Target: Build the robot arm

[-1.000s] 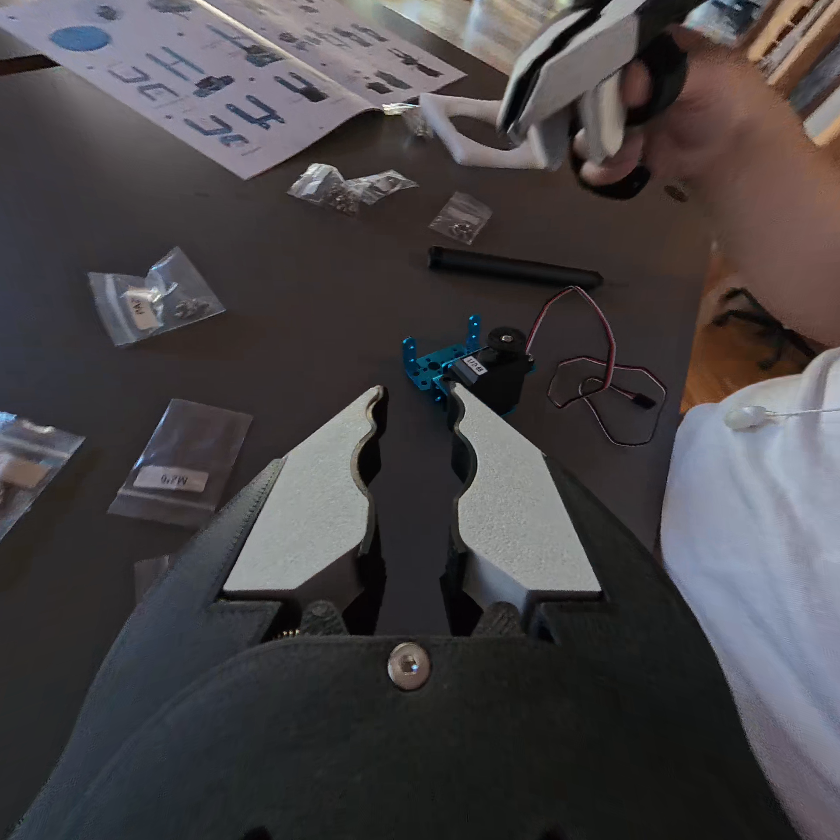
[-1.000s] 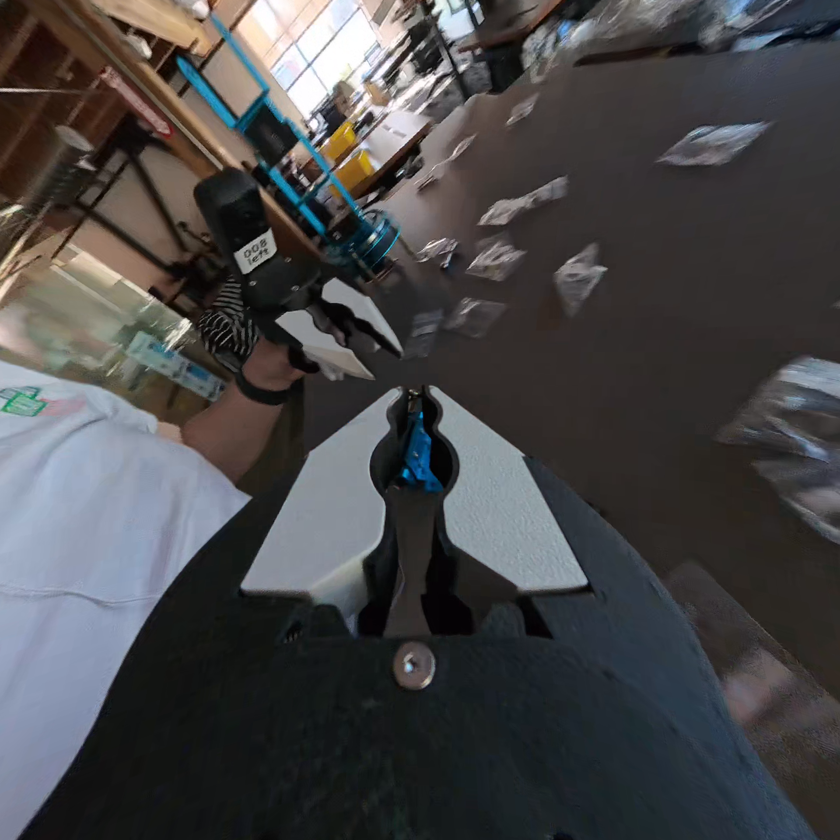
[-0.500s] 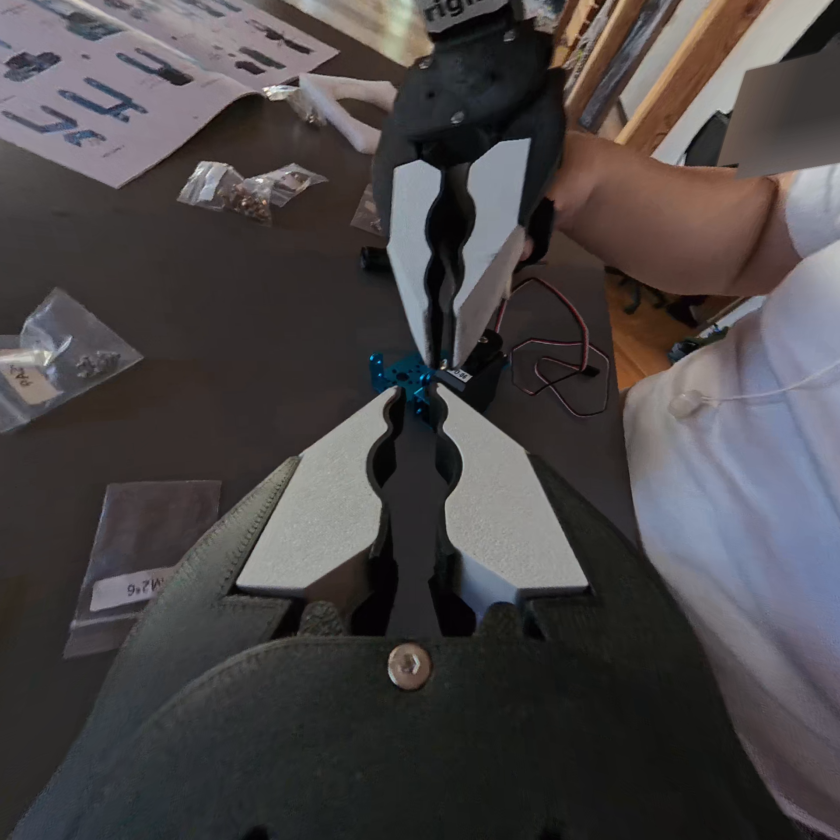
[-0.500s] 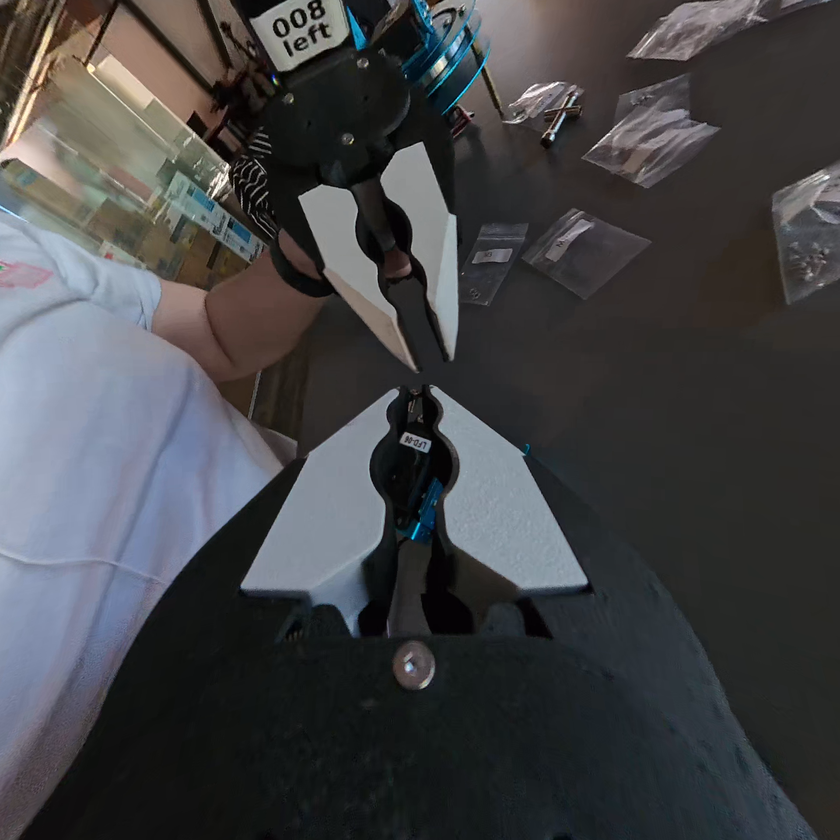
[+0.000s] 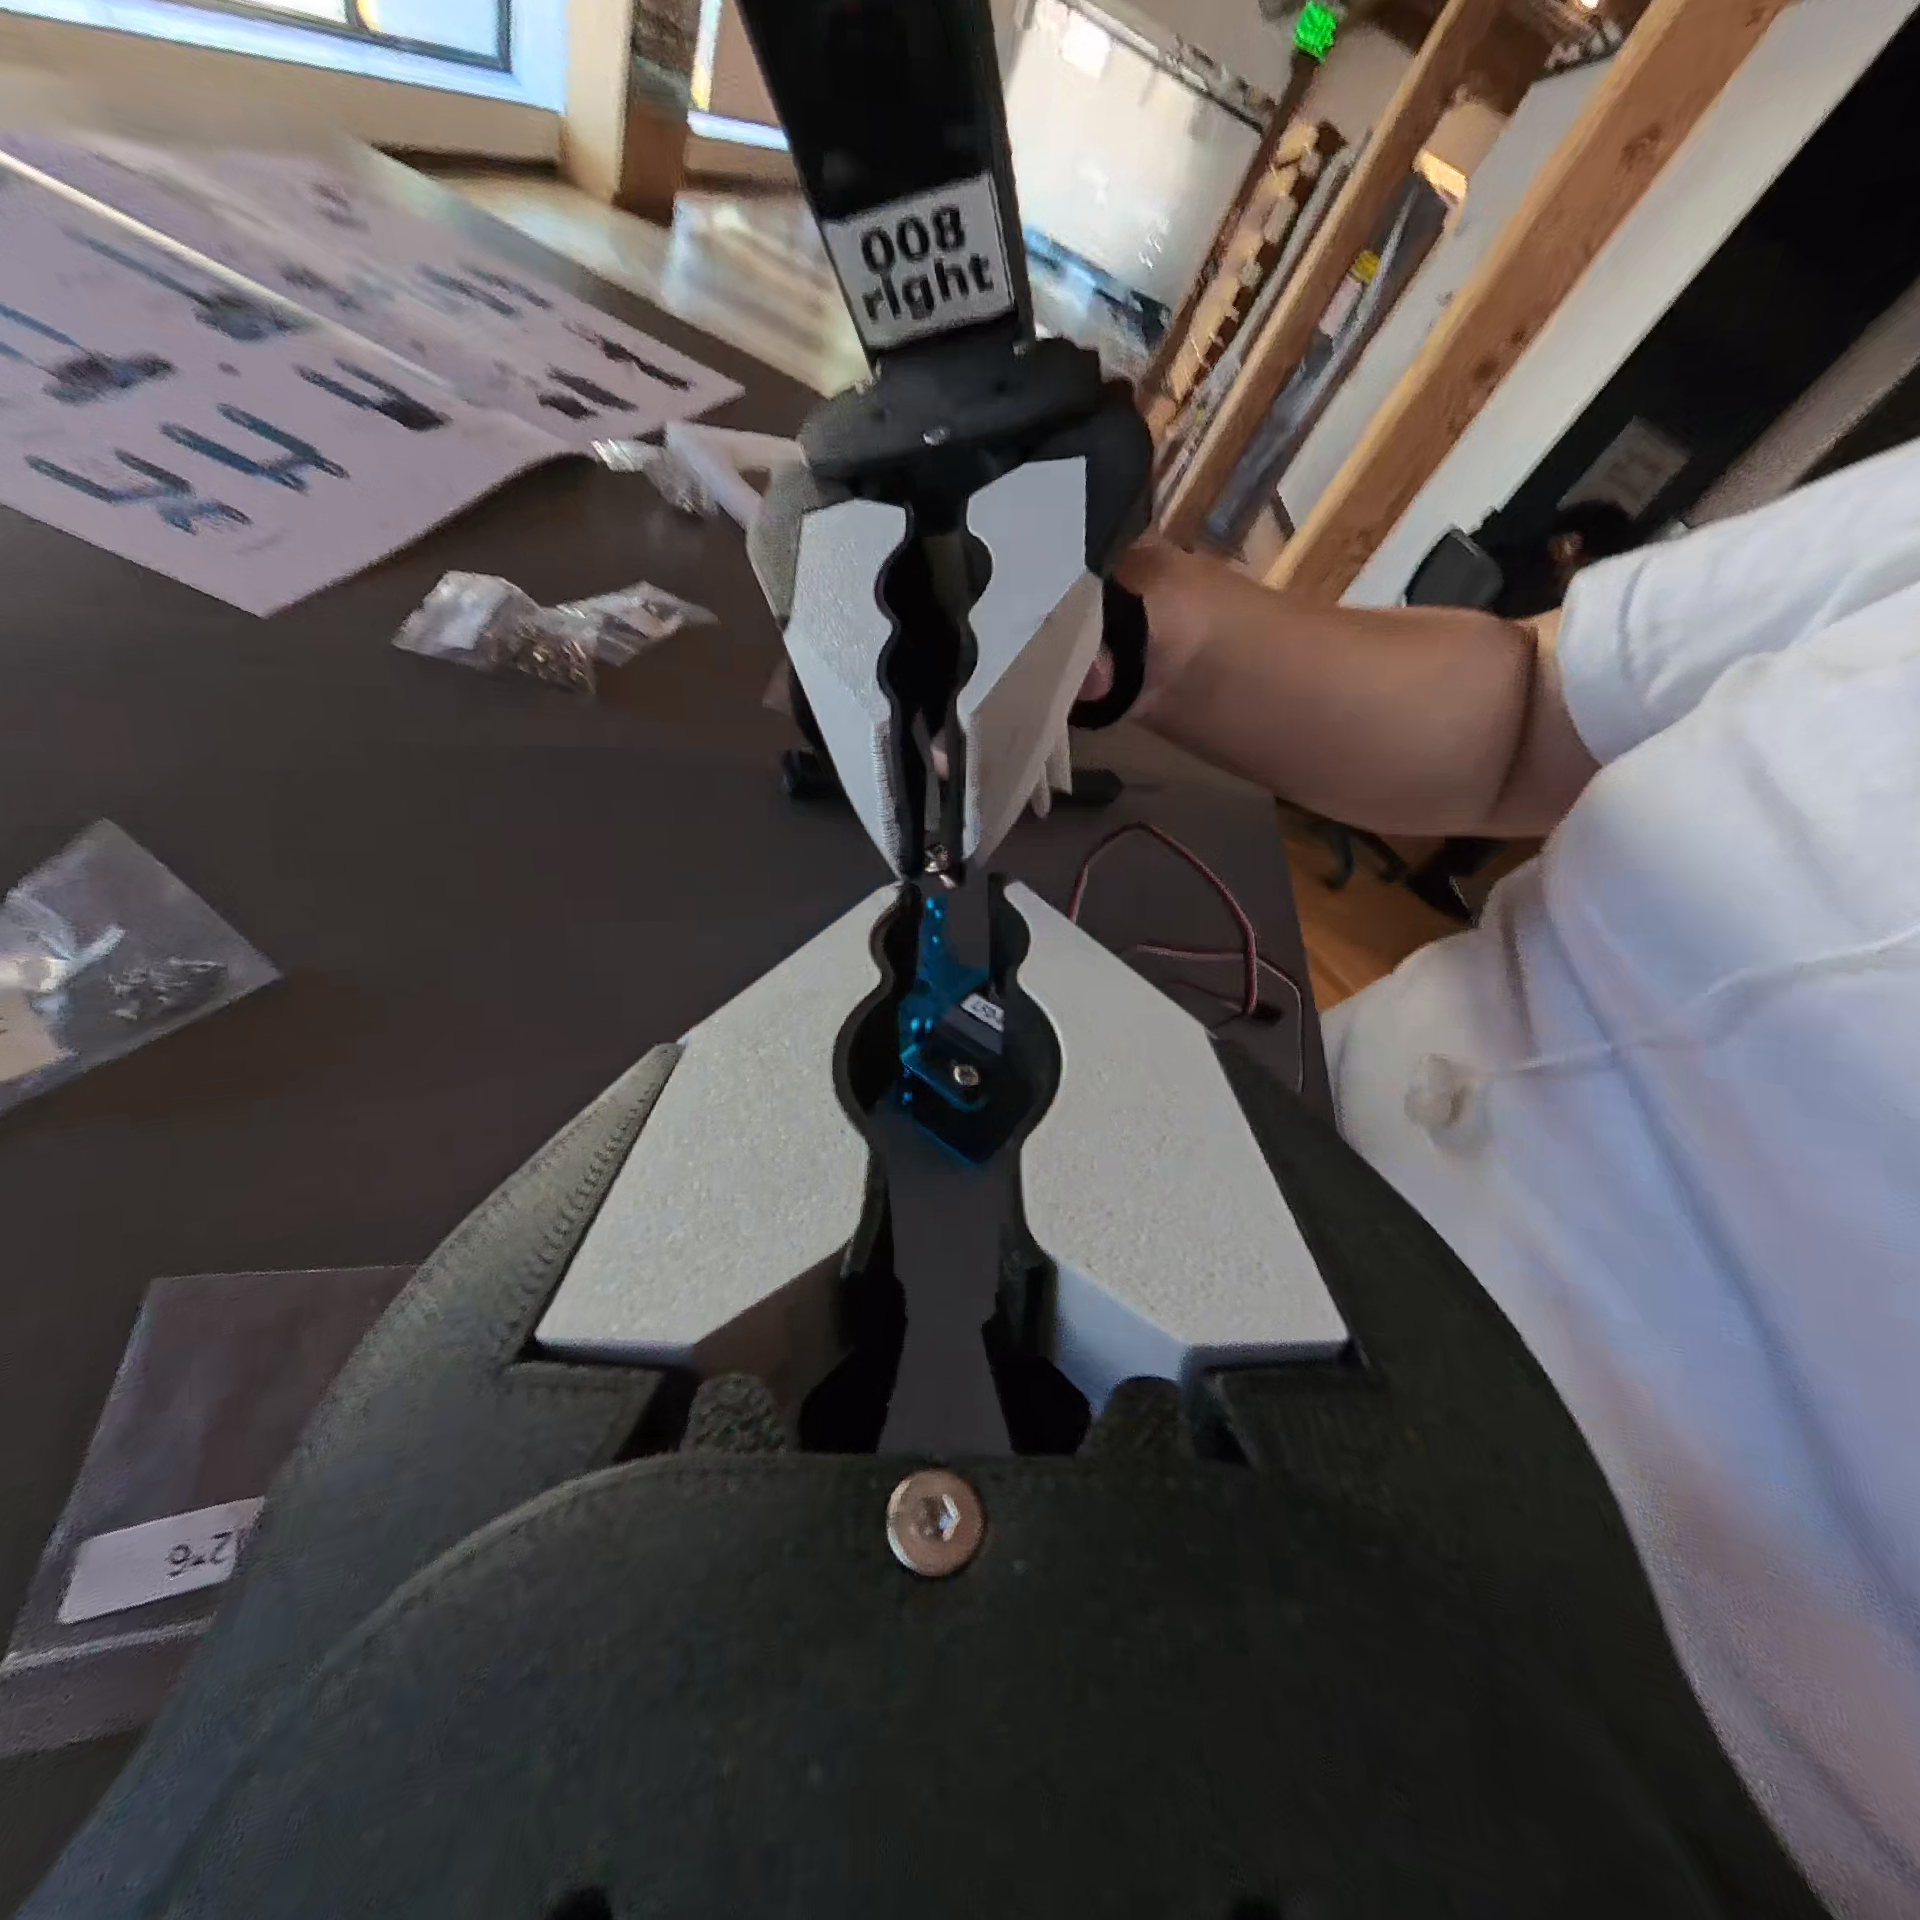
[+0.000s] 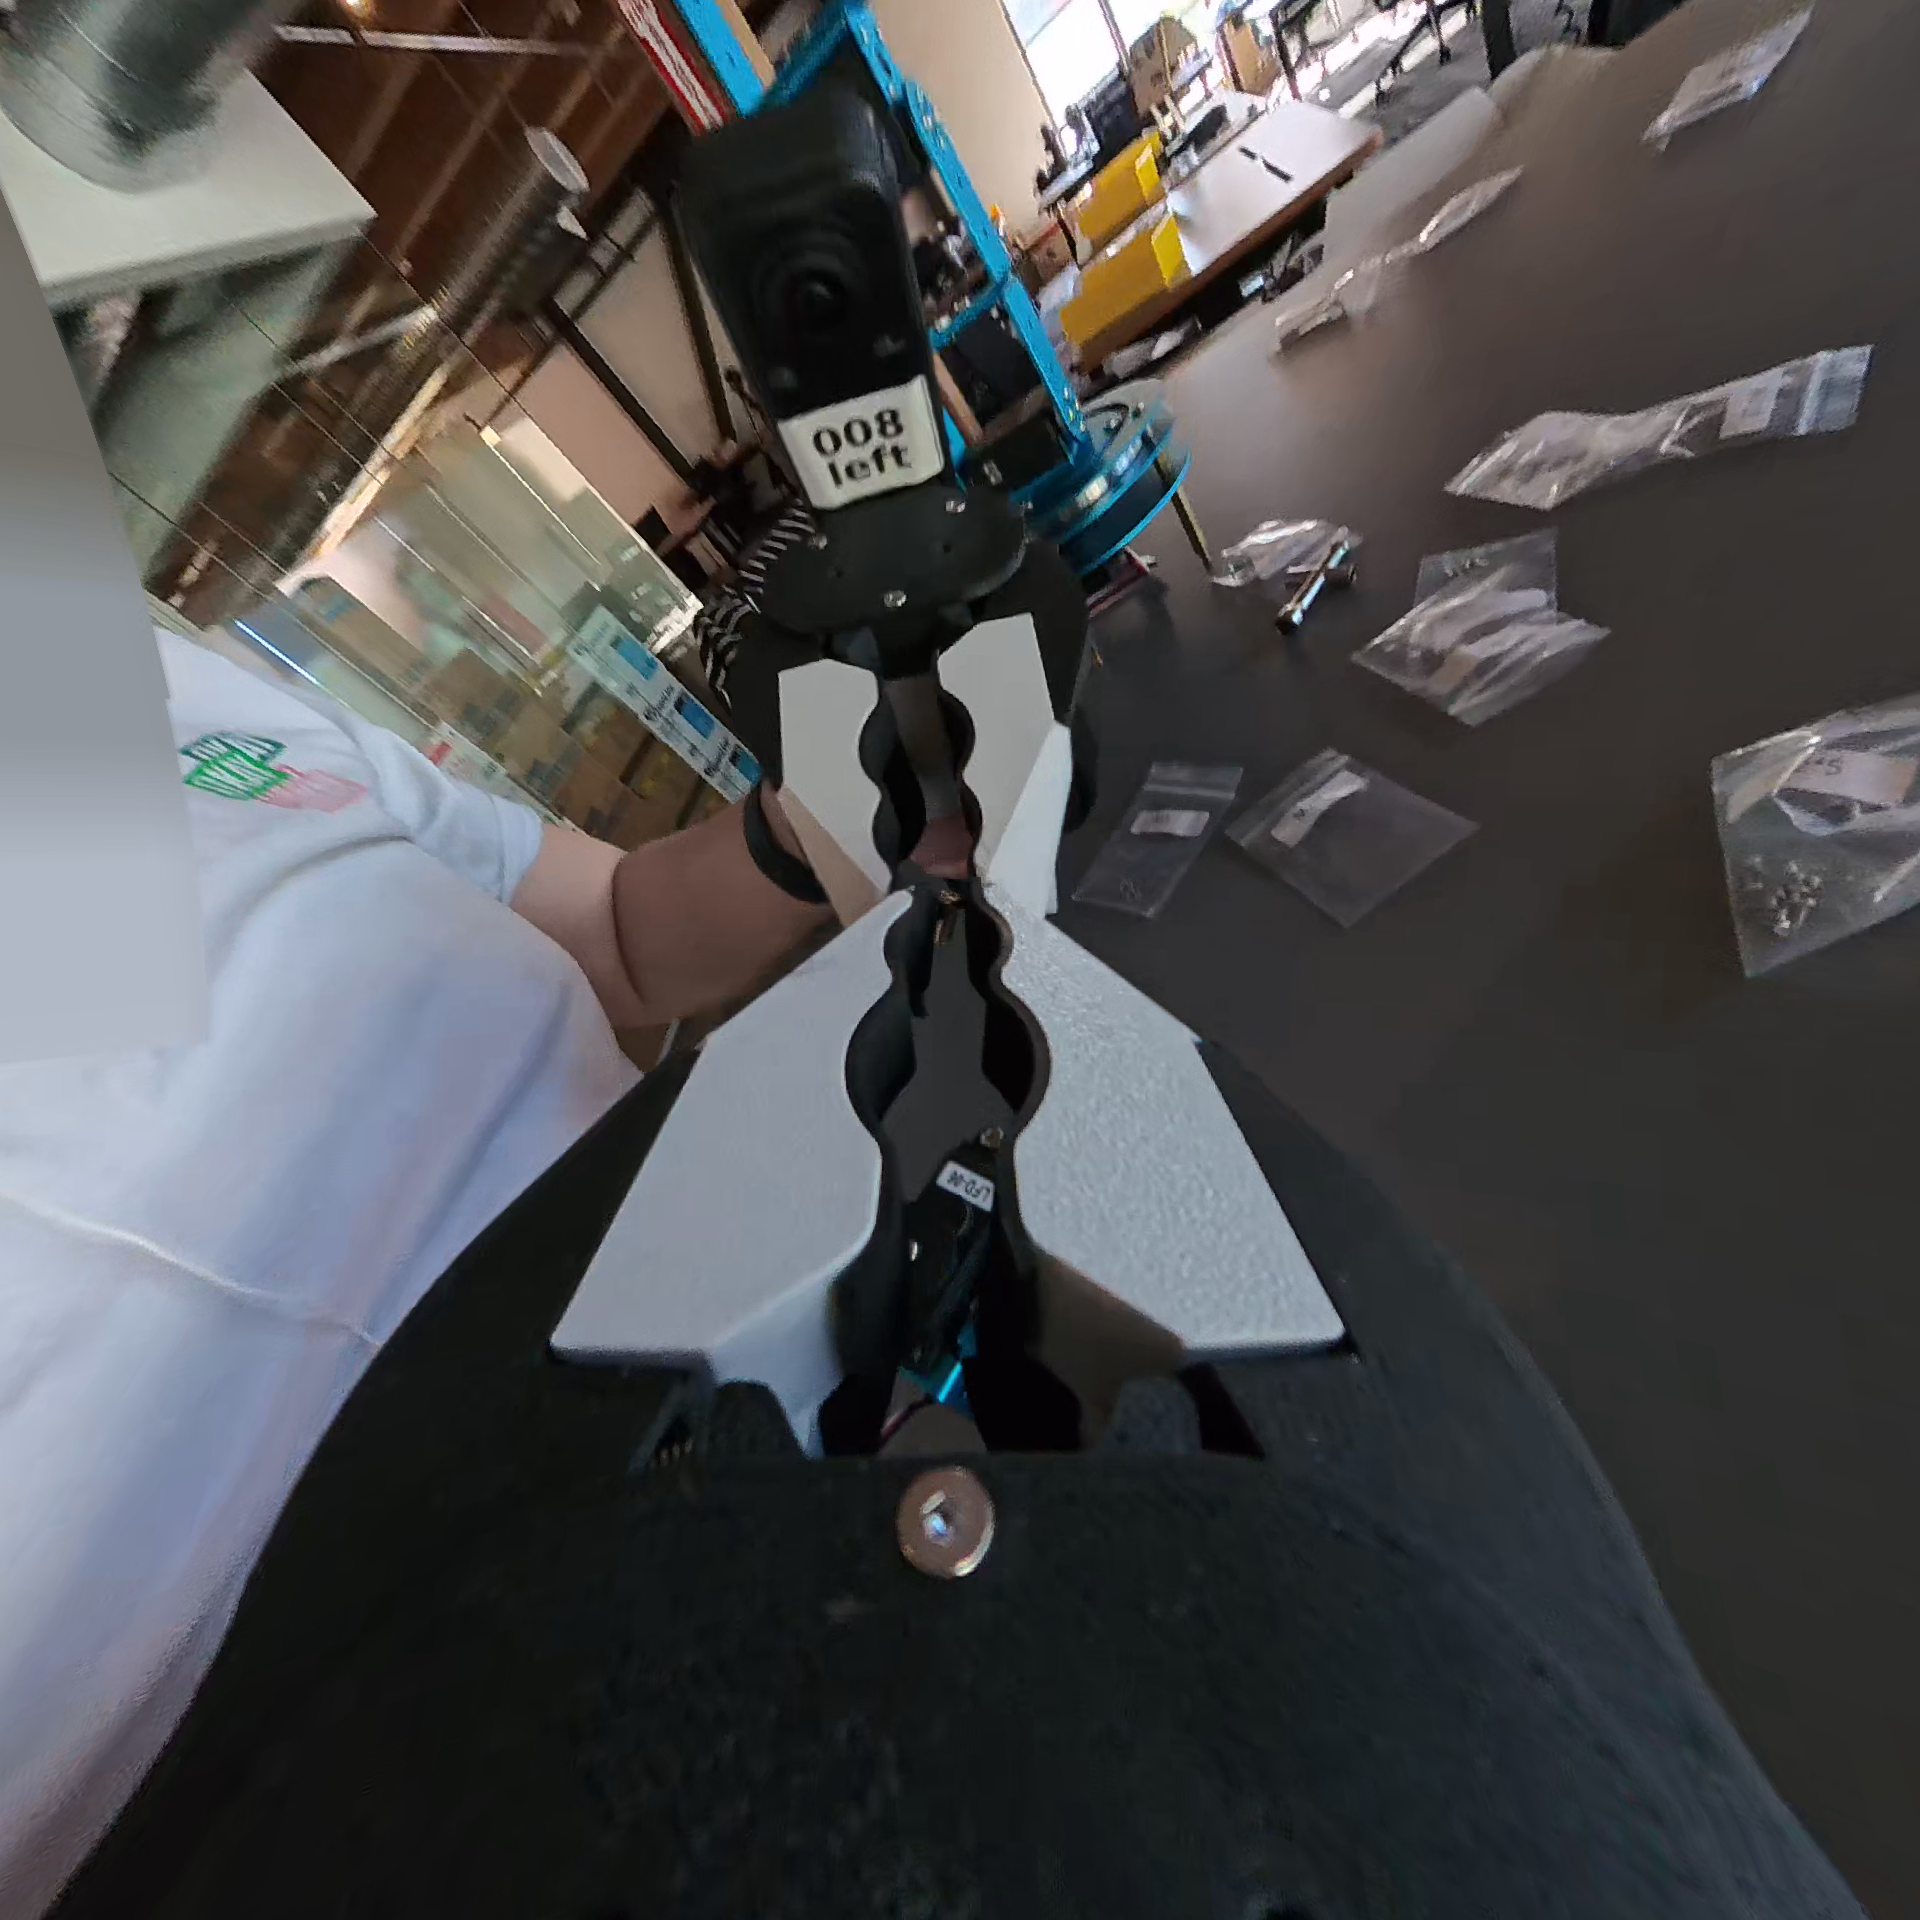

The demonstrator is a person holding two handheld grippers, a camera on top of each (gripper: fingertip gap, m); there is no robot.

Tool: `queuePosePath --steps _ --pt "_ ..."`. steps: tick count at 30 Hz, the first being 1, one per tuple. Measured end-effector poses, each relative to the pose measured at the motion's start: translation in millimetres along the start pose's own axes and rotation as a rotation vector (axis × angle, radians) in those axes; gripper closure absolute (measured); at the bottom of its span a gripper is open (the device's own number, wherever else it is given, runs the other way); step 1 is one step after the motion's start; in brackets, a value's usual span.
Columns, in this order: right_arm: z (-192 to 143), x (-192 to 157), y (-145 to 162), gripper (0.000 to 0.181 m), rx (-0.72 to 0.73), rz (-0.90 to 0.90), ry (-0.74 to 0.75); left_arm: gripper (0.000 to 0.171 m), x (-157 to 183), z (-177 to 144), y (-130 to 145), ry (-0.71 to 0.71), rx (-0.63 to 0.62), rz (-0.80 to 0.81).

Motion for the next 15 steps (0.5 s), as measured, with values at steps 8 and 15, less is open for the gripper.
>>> queuePosePath --steps 8,15 --pt "-3 -2 2 0.176 0.065 0.038 -0.076 0.169 9 -3 -7 -0.086 0.044 0.072" --pt "-7 -4 11 0.176 0.015 -0.005 -0.047 0.171 18 2 -6 -0.087 -0.062 0.138"
Point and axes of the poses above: each gripper's, where its closed fingertips meet, z out along the fingers, y out of its underside, x = y × z across the jaws, the point moved 10 cm from there along -z, back along the fingers, and after that the axes turned 15 degrees about z, right-handed, at the moved point
